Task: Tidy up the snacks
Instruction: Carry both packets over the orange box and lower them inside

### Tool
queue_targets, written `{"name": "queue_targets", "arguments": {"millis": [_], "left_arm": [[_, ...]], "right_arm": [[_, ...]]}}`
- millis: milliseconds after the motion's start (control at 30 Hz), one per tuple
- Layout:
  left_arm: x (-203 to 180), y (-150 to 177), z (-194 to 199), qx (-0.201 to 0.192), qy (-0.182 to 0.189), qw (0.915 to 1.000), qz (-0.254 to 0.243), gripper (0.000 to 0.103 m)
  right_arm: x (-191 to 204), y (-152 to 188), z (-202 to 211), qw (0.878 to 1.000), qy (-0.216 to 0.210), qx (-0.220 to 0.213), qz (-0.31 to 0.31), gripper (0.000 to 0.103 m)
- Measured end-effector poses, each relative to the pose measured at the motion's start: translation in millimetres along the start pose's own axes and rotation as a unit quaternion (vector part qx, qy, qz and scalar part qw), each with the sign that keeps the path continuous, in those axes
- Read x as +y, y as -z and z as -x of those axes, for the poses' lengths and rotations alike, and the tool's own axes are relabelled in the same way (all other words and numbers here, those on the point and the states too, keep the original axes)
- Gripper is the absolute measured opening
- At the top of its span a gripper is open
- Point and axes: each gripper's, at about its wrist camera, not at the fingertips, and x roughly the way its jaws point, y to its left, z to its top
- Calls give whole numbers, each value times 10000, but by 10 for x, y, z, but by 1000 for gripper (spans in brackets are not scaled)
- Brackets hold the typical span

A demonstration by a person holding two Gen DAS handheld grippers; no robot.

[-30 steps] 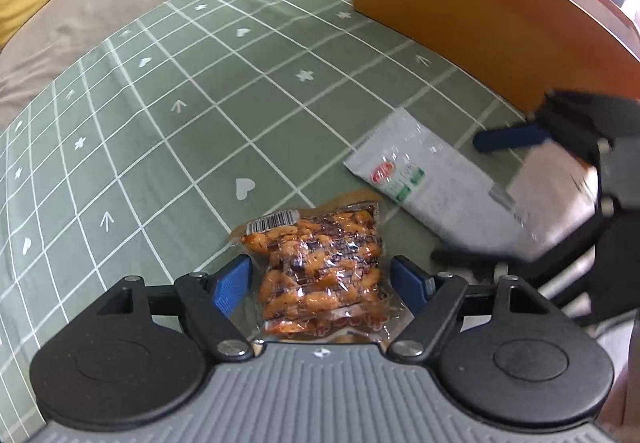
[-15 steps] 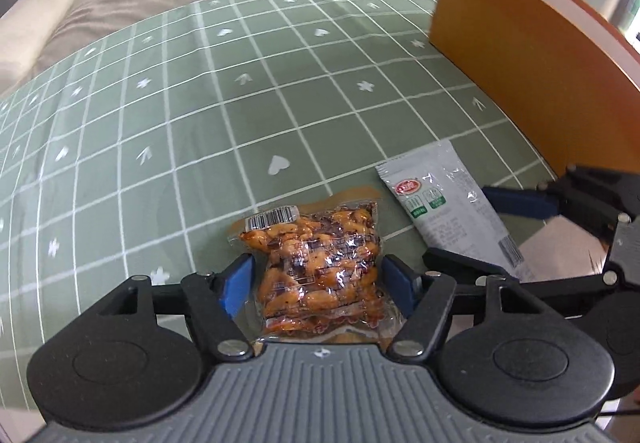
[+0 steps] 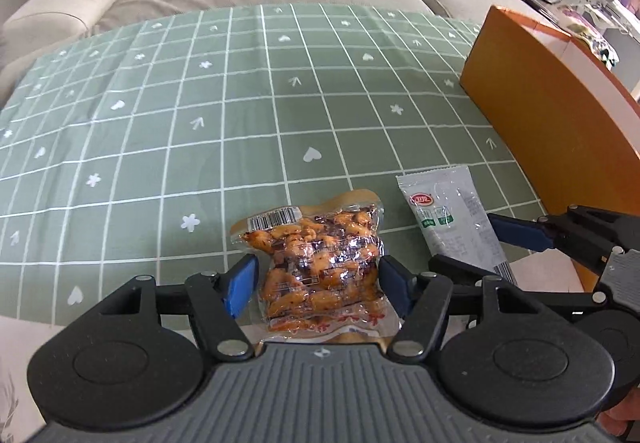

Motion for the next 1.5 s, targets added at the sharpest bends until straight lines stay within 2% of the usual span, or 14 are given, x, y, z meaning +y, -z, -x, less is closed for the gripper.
{"name": "queue_targets", "arguments": {"millis": [367, 433, 567, 667, 967, 1167, 1367, 1500], "left_arm": [[-183, -99, 405, -393, -97, 9991, 104, 76], [-258, -130, 467, -465, -213, 9987, 25, 76], [-373, -228, 575, -503, -212, 9984, 145, 76], [-526, -313, 656, -690, -290, 9972, 75, 76], [-1141, -734, 887, -1331, 139, 9910, -98, 76], [-1676, -1053, 851, -1414, 598, 9879, -196, 76], [-2077, -1270, 575, -1090, 1198, 9867, -137, 76], [-2263, -1428, 304, -763, 1415, 9869, -115, 76]], "right_arm": [[27, -89, 393, 9984, 103, -381, 409, 48], [-1, -115, 474, 9981, 114, -403, 459, 48], [-78, -163, 628, 9969, 208, -442, 622, 48], [-185, -201, 775, 9955, 302, -513, 736, 48], [-781, -409, 1298, 9911, 672, -897, 714, 48], [-1332, -525, 1519, 9871, 1125, -835, 770, 48], [-1905, -521, 1544, 9838, 1546, -532, 734, 48], [-2286, -473, 1454, 9869, 1513, -183, 531, 48]]}}
